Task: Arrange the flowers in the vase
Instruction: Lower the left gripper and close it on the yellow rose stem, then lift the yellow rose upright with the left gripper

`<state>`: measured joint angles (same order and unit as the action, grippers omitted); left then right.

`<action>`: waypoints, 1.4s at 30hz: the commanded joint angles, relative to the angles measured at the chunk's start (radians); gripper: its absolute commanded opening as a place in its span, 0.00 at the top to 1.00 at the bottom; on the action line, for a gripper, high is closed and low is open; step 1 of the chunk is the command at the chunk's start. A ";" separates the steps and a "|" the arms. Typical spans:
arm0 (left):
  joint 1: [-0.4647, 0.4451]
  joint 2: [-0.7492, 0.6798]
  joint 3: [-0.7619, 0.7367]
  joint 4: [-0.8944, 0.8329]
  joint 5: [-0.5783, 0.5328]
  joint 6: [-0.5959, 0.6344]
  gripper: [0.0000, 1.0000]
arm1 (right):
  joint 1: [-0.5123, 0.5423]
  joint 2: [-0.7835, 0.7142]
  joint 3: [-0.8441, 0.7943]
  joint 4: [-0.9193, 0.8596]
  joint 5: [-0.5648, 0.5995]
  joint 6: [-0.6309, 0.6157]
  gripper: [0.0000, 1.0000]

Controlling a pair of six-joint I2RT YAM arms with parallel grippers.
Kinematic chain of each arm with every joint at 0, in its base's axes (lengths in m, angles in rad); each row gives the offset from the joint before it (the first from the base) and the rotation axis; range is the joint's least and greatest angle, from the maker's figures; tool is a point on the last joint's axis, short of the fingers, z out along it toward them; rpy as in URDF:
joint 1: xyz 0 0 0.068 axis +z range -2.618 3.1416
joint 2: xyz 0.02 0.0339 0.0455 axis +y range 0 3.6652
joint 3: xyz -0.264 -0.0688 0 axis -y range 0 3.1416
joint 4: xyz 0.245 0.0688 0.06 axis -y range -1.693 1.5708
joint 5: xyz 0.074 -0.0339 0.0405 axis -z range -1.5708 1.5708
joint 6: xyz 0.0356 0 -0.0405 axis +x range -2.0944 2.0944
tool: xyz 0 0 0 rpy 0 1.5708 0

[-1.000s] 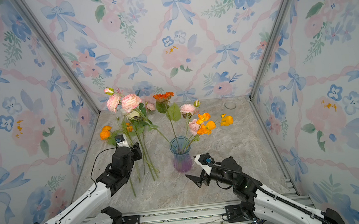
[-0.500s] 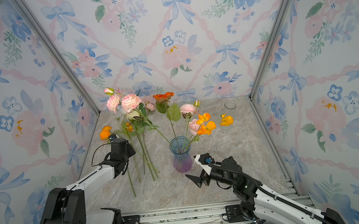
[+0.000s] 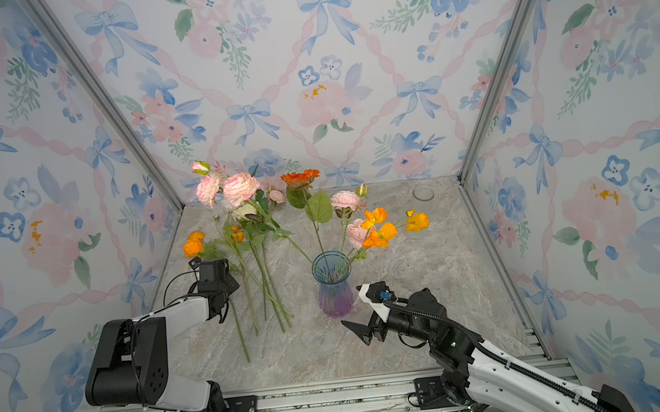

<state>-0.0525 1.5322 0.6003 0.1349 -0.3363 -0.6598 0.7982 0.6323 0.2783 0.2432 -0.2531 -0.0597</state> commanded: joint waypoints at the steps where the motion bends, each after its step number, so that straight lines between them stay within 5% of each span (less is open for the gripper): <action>1: 0.008 0.035 0.034 0.007 0.004 -0.018 0.83 | -0.005 -0.015 0.007 -0.003 0.015 0.008 0.03; 26: 0.023 0.120 0.103 -0.051 0.036 -0.014 0.75 | -0.020 -0.042 0.000 -0.005 0.009 0.015 0.03; 28: 0.025 0.129 0.114 -0.052 0.051 -0.006 0.85 | -0.022 -0.037 0.001 -0.006 0.010 0.015 0.03; 29: 0.025 0.132 0.116 -0.051 0.057 -0.003 1.00 | -0.023 -0.036 0.001 -0.006 0.009 0.015 0.03; 30: 0.025 0.128 0.116 -0.051 0.060 0.001 1.00 | -0.024 -0.036 0.001 -0.005 0.009 0.014 0.03; 35: 0.020 0.005 0.090 -0.062 0.033 0.016 1.00 | -0.025 -0.050 0.000 -0.015 0.014 0.014 0.03; 42: -0.072 -0.292 0.139 -0.170 -0.145 0.106 1.00 | -0.030 -0.047 -0.004 -0.005 0.008 0.020 0.03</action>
<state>-0.0925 1.3125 0.7036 0.0185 -0.3897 -0.6094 0.7788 0.5873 0.2783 0.2413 -0.2504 -0.0525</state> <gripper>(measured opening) 0.048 0.969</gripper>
